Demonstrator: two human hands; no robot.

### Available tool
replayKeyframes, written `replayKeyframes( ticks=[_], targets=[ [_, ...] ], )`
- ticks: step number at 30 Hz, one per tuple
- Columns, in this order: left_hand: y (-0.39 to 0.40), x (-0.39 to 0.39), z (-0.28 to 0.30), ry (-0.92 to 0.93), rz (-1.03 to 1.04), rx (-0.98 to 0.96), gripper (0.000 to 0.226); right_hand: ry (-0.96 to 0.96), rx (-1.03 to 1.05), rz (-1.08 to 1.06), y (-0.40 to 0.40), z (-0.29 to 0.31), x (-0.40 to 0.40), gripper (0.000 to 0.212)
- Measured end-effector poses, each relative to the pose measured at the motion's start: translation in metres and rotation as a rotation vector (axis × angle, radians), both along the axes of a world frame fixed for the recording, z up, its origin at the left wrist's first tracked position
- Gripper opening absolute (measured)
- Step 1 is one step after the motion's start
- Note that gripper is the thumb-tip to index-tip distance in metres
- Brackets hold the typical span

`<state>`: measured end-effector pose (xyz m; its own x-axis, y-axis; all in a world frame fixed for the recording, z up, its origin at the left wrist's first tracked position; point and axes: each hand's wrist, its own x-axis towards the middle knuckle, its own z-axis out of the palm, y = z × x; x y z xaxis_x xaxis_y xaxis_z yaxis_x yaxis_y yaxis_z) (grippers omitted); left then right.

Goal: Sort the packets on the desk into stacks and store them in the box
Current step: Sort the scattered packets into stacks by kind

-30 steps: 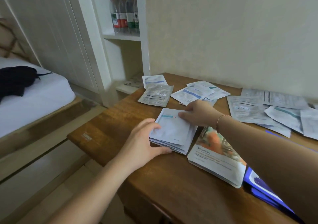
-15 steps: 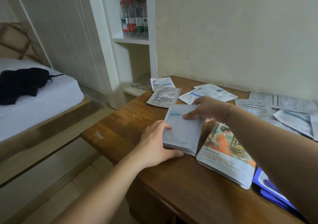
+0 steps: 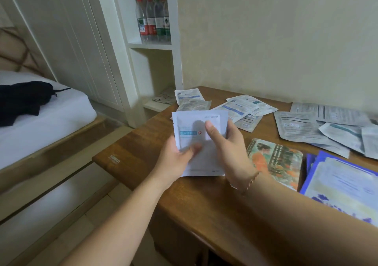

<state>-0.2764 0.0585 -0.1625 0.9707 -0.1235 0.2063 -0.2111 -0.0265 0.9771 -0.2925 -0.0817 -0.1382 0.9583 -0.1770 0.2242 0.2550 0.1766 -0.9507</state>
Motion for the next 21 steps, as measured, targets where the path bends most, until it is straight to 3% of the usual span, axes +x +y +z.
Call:
replayKeyframes(
  ticks=[4,7,11,15,18,21],
  targets=[
    [-0.009,-0.011,0.009,-0.093,0.101,0.074,0.056,-0.103,0.019,-0.142,0.009,0.0,0.0,0.018],
    [-0.013,-0.012,0.006,-0.111,0.083,0.122,0.064,-0.169,-0.034,-0.202,0.012,-0.012,-0.003,0.031],
    [-0.006,-0.017,0.005,-0.015,-0.005,0.291,0.062,-0.122,0.02,-0.197,0.01,-0.019,-0.005,0.037],
    [-0.009,-0.018,0.01,-0.016,0.093,0.313,0.063,-0.062,-0.02,-0.238,0.015,-0.012,0.005,0.026],
    [-0.009,-0.005,0.015,0.02,0.107,0.233,0.061,0.039,-0.14,-0.122,-0.001,0.007,0.013,0.024],
    [-0.004,0.018,0.014,0.05,-0.014,0.202,0.05,0.182,-0.249,0.103,-0.035,0.028,0.025,0.038]
  ],
)
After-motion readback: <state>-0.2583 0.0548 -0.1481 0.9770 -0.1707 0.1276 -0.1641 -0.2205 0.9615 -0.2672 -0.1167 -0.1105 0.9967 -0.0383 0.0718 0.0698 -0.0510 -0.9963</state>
